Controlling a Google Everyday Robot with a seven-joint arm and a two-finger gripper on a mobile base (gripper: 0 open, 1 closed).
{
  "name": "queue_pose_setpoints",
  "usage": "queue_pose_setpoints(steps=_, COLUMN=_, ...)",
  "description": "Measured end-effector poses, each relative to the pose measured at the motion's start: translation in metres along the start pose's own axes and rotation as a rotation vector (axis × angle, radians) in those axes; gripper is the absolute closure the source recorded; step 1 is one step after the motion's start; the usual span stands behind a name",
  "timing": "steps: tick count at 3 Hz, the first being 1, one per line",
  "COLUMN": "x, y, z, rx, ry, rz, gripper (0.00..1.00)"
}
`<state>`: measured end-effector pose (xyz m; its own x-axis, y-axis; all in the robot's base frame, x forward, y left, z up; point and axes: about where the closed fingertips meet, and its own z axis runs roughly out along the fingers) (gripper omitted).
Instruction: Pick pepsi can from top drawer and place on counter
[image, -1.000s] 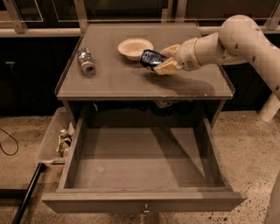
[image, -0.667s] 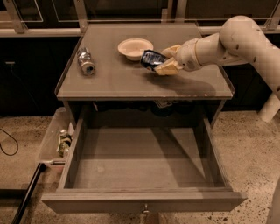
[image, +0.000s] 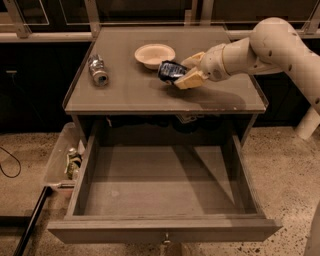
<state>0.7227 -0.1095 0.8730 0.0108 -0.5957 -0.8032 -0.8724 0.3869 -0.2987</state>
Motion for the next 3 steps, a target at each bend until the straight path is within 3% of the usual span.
queue_pose_setpoints(steps=1, x=0.0, y=0.0, z=0.0, rx=0.0, ry=0.0, rz=0.0, gripper=0.11)
queue_pose_setpoints(steps=2, x=0.0, y=0.0, z=0.0001, rx=0.0, ry=0.0, rz=0.0, gripper=0.0)
queue_pose_setpoints(steps=3, x=0.0, y=0.0, z=0.0001, rx=0.0, ry=0.0, rz=0.0, gripper=0.0)
